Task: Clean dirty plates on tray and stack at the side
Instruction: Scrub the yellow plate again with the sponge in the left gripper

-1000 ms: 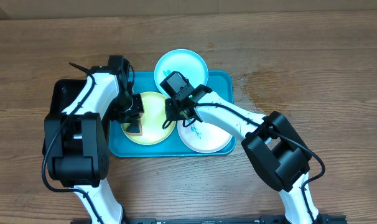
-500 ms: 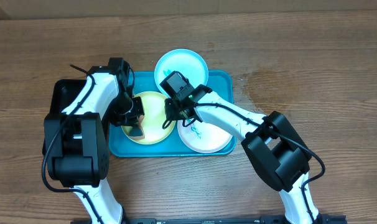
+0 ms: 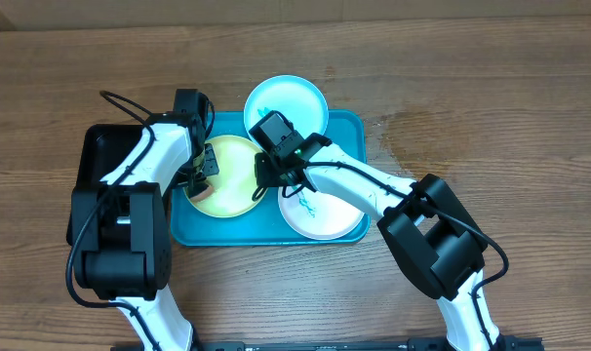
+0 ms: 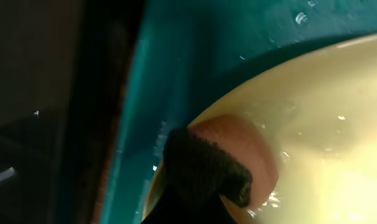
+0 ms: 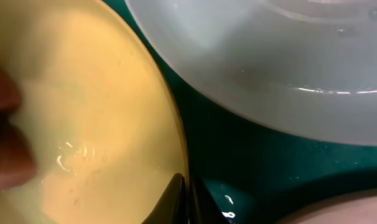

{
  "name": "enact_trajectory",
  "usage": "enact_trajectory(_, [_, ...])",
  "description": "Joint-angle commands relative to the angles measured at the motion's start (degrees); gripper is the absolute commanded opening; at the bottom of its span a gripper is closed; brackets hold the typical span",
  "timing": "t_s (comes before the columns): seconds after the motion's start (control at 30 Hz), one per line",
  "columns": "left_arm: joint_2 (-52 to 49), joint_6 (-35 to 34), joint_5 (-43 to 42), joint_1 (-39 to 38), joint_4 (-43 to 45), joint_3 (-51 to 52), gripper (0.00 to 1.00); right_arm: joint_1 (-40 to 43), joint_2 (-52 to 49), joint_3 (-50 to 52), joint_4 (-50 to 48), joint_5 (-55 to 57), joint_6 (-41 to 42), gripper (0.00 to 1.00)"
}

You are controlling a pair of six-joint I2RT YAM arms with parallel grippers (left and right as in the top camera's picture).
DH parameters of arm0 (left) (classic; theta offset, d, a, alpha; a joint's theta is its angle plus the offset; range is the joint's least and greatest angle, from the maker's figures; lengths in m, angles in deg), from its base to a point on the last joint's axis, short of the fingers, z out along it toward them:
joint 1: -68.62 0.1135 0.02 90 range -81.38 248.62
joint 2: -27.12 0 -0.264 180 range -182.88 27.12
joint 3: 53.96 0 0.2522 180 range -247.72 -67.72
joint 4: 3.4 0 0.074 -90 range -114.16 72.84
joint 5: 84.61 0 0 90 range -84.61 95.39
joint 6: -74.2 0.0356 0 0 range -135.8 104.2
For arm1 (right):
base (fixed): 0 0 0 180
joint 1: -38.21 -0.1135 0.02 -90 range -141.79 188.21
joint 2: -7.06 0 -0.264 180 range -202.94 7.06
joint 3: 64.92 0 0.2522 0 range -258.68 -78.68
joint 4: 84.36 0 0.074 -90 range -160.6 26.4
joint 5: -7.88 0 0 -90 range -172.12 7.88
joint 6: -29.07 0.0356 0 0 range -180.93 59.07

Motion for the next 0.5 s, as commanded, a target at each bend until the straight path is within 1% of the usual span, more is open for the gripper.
enact_trajectory(0.0, [-0.70,-2.62,10.75,1.14,0.81,-3.23,0.04,0.96,-0.13,0.37,1.33,2.71,-0.46,0.04])
enact_trajectory(0.1, [1.46,-2.75,8.07,1.09,0.81,-6.43,0.04,0.96,-0.13,0.37,1.31,2.71,-0.44,0.04])
enact_trajectory(0.23, [5.46,-2.47,-2.08,1.09,1.11,-9.16,0.04,0.96,-0.13,0.37,1.29,2.71,-0.46,0.04])
enact_trajectory(0.3, [7.23,-1.03,-9.01,1.09,1.14,-9.25,0.04,0.96,-0.13,0.37,1.31,2.71,-0.46,0.04])
enact_trajectory(0.37, [7.74,-0.55,-15.56,1.07,-0.85,-9.22,0.04,0.96,-0.13,0.37,1.20,2.69,-0.46,0.04])
enact_trajectory(0.43, [7.43,-0.57,-18.78,0.85,-3.54,-8.52,0.04,0.96,-0.13,0.37,1.01,2.67,-0.44,0.04])
enact_trajectory(0.47, [7.30,-0.59,-19.02,0.66,-4.48,-7.72,0.04,0.96,-0.13,0.37,0.92,2.67,-0.46,0.04])
